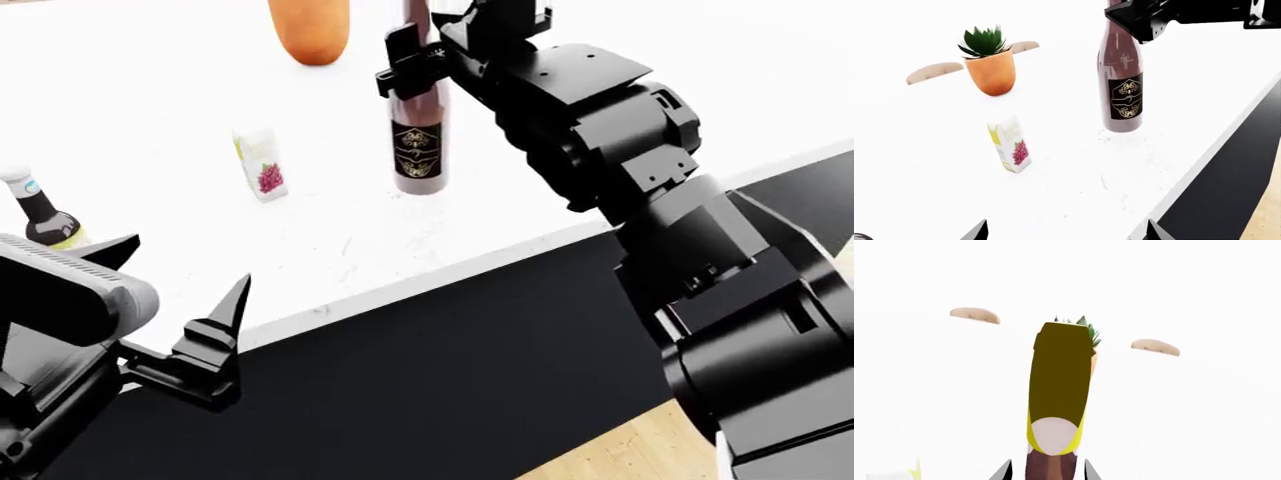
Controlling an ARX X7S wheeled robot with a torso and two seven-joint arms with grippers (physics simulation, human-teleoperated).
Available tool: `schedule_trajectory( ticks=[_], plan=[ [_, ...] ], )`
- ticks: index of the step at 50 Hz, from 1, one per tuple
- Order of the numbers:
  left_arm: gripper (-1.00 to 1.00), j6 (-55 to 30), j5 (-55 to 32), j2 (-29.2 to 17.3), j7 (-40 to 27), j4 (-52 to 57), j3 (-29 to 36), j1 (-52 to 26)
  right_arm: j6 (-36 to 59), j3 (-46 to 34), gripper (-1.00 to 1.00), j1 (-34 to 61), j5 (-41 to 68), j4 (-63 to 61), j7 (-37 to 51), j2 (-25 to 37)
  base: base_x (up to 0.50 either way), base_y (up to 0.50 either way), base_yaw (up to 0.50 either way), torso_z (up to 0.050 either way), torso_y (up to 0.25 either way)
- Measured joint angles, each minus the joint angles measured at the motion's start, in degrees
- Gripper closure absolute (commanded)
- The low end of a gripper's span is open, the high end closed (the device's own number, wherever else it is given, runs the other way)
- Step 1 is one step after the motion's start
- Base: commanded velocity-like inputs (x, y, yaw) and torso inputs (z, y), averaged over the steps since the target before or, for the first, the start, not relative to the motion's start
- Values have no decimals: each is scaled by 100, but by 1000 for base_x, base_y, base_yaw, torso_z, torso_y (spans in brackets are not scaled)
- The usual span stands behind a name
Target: Move the drinks to the dining counter.
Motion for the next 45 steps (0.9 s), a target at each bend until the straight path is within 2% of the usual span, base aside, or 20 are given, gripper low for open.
schedule_trajectory(
  ticks=[39, 40, 45],
  plan=[
    [-100, 46, -60, -38, -33, 21, 23, -53, 139, -84, 100, -238, 52, -600, 59, 342, 0, 0, 0, 1, 3],
    [-100, 47, -62, -40, -34, 22, 23, -53, 139, -83, -100, -243, 55, -614, 60, 349, 0, 0, 0, 0, 0],
    [-100, 49, -65, -44, -41, 24, 31, -59, 132, 54, -100, -208, -116, -765, 77, 387, 0, 0, 0, 0, 0]
  ],
)
